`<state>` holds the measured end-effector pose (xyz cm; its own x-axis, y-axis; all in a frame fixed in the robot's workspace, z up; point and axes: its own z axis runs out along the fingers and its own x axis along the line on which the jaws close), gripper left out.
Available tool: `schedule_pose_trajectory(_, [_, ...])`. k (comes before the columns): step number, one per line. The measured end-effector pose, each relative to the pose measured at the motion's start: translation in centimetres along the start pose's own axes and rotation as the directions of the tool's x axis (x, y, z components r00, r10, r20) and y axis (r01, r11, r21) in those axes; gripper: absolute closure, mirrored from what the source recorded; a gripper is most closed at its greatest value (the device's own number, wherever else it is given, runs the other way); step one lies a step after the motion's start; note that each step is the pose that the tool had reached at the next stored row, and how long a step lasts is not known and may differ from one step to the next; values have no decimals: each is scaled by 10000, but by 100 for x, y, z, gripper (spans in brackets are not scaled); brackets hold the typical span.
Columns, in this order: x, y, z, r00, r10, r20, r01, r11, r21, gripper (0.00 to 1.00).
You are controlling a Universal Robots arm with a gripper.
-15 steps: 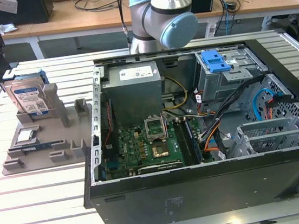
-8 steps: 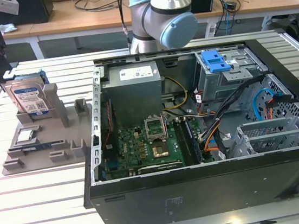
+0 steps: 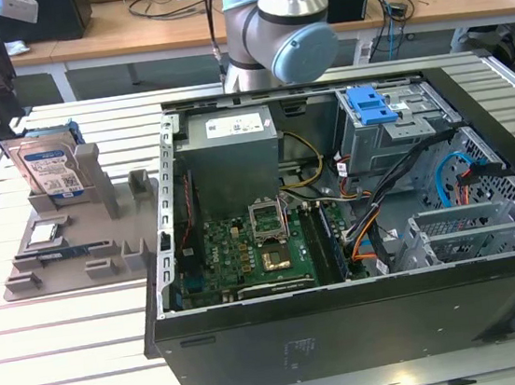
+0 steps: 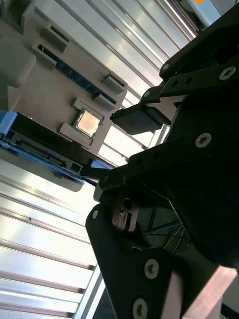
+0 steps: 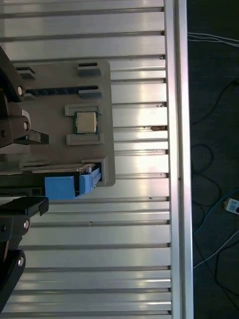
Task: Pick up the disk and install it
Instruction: 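Pick up the disk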
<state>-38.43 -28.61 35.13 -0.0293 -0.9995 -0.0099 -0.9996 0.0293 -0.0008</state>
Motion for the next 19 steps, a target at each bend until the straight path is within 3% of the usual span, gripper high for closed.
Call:
schedule_pose_trajectory(3, [-45, 2, 21, 10000, 0, 0, 0, 10000, 0, 46])
schedule_pose_trajectory(19, [-105, 53, 343, 9999, -117, 1, 117, 9999, -1, 46])
